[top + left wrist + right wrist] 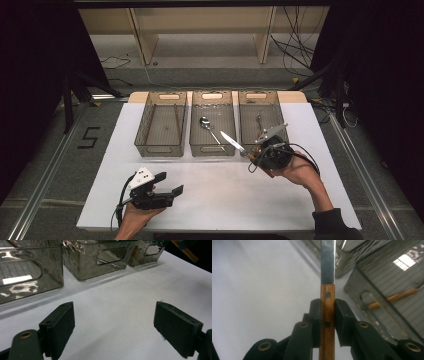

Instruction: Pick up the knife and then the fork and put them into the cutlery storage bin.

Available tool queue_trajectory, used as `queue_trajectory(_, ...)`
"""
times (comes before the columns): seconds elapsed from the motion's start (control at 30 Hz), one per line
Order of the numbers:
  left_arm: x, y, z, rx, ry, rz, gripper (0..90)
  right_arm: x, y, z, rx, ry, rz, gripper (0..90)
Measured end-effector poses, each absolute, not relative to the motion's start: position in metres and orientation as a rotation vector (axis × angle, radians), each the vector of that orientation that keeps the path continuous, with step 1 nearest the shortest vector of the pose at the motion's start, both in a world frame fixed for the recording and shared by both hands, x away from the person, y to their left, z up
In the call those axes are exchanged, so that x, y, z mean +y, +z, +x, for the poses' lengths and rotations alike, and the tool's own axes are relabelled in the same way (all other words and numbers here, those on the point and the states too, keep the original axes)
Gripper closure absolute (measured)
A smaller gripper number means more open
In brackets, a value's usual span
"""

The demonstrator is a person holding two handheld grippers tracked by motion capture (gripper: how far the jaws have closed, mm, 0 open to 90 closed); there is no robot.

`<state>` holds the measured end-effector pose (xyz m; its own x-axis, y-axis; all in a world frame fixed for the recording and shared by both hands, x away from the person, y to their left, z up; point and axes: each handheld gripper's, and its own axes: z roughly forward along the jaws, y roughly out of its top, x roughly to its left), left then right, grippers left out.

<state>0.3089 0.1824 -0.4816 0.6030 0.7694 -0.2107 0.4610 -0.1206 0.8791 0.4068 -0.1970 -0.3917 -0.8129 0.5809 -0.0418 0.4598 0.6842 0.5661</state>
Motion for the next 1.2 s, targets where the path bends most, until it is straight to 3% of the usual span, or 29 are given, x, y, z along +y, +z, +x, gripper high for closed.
queue_trajectory(0.67,0.183,-0.481,0.309,1.009,0.362,1.751,16.8,-0.217,-0.365,0.473,2.429,0.928,1.178,77.4)
queue_trajectory(1.2,0.182,-0.481,0.308,1.001,0.359,1.756,16.8,-0.223,-0.375,0.514,2.323,0.838,1.384,77.3)
